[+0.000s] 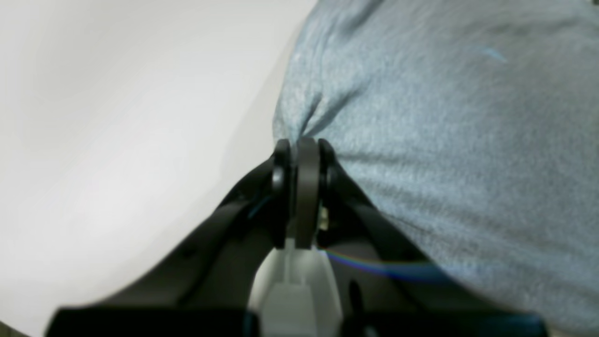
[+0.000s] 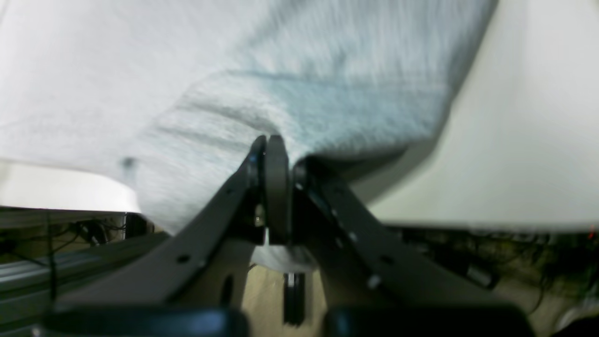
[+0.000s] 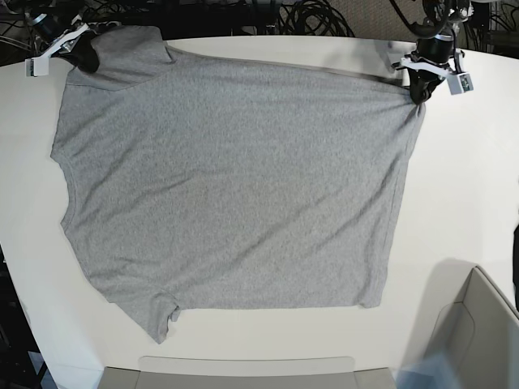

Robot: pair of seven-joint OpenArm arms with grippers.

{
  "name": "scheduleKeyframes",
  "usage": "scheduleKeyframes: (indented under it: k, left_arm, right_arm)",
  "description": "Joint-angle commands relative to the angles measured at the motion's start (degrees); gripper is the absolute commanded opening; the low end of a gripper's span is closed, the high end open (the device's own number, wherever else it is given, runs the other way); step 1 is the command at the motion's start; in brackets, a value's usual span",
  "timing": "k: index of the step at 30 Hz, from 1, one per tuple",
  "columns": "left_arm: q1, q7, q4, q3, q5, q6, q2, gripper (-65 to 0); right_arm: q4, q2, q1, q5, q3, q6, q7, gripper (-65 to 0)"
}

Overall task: Fold the T-shirt properly
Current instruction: 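Close both grippers on the shoulder corners of the shirt, then lift the shoulder edge and fold it over toward the hem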

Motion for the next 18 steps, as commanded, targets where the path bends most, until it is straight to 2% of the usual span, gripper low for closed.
scheduleKeyframes:
  k: [1,8,13,18]
  left_arm:
    - [0.0,-1.4,1.9,-0.6,-0.3,-0.3,-0.6,-65.0]
    - [-0.5,1.7,2.5,-0.6,0.0,-0.2,-0.5,-65.0]
    - [-2.5,2.1,2.6,-0.2,0.0,0.0,-0.5,-65.0]
    - [-5.2,6.5,2.6,-0.2,0.0,5.4,-0.5,-65.0]
  right_arm:
    - [1.3,0.9,-0.5,0.8,1.1,0.5,1.2,-65.0]
    - [1.9,1.4,0.8,0.6,1.4,0.1,1.1,-65.0]
    - [2.1,1.4,4.5,-6.8,1.4,0.1,1.1,-65.0]
    - [2.2,1.9,7.3,-8.5,1.4,0.1,0.9,-65.0]
